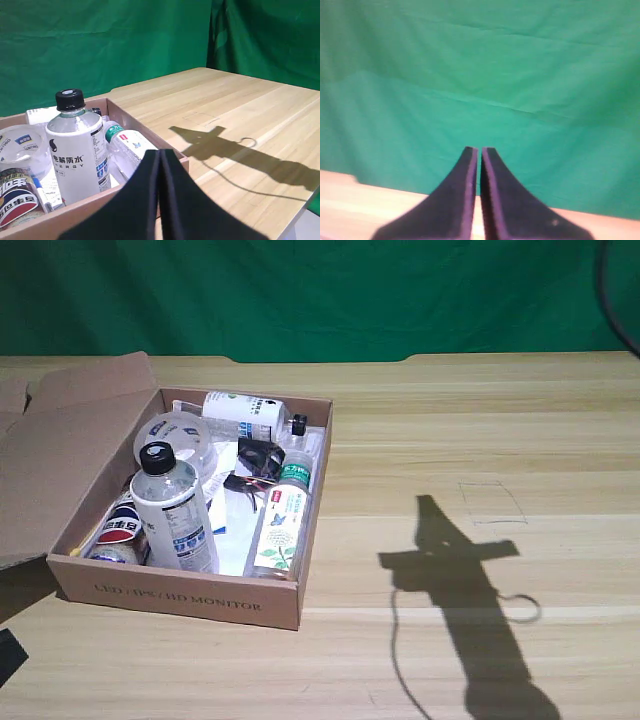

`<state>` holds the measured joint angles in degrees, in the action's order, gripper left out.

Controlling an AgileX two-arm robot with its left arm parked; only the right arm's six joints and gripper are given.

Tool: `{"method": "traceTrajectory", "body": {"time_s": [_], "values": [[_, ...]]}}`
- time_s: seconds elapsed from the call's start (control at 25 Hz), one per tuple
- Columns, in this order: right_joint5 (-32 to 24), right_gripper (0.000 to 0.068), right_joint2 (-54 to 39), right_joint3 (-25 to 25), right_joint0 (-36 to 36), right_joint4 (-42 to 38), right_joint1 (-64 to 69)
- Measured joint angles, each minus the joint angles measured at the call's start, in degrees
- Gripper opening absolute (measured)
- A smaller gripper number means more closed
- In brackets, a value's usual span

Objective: Place the white bottle into the box.

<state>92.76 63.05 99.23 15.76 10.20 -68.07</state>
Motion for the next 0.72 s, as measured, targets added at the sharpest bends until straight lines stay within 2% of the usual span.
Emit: {"method": "traceTrajectory", "body": {"time_s": [0.12, 0.32, 0.72], "values": [[-0.35, 0.0004, -7.84, -0.04, -6.61, -0.76, 9.41], [-1.09, 0.0004, -22.26, -0.04, -12.58, -1.74, 23.07], [-0.08, 0.0004, -48.77, -0.11, -13.58, 0.14, 42.62]]}}
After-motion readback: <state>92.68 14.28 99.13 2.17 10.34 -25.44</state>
